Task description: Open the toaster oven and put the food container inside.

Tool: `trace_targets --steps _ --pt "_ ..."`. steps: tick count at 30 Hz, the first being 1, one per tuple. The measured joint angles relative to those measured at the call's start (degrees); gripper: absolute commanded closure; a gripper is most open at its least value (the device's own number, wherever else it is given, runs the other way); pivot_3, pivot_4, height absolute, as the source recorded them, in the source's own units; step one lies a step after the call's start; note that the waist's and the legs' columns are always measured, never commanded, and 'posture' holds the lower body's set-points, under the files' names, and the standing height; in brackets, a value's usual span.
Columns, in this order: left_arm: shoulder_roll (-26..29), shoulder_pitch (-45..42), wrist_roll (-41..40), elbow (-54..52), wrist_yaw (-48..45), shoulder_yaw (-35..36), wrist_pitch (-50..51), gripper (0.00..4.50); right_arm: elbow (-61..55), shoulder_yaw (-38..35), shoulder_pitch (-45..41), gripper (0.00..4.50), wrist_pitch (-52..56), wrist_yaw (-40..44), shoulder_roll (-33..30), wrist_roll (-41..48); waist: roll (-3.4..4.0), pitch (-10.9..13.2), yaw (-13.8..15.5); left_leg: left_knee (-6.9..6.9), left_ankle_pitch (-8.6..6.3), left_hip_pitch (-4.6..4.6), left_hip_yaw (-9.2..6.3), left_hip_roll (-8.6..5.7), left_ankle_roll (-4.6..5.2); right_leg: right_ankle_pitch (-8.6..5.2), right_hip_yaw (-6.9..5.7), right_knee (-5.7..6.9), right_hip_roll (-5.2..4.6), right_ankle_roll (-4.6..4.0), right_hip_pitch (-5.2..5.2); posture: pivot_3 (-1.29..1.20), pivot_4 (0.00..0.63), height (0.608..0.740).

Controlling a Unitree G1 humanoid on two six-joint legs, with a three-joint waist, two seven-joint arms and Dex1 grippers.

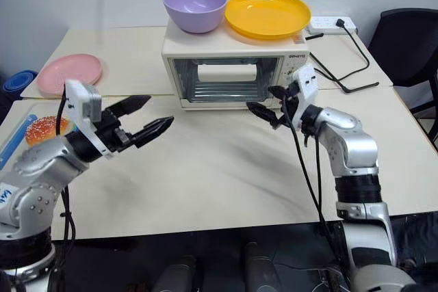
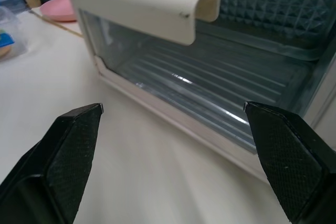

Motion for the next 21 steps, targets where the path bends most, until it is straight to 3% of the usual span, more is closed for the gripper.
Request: trace_targets --steps 13,21 --pt "0.27 -4.81 0.82 2.24 -0.03 -3.54 -0.53 0.00 2.24 0.21 -4.49 0.02 -1.75 1.58 3.12 0.15 0.01 0.01 0.03 -0.04 0.00 -0.02 -0.02 0.00 0.00 0.02 0.00 -0.02 -0.02 0.04 -0.01 0.00 0.150 0.740" --pt "-0.43 -9.32 5.59 7.95 2.04 -5.50 -3.57 0.00 -7.22 2.86 3.50 0.02 -1.64 4.16 2.84 0.85 0.01 0.01 -0.03 -0.04 0.00 -0.02 0.01 -0.01 0.00 0.02 0.01 -0.07 -0.02 0.04 -0.01 0.00 0.150 0.740"
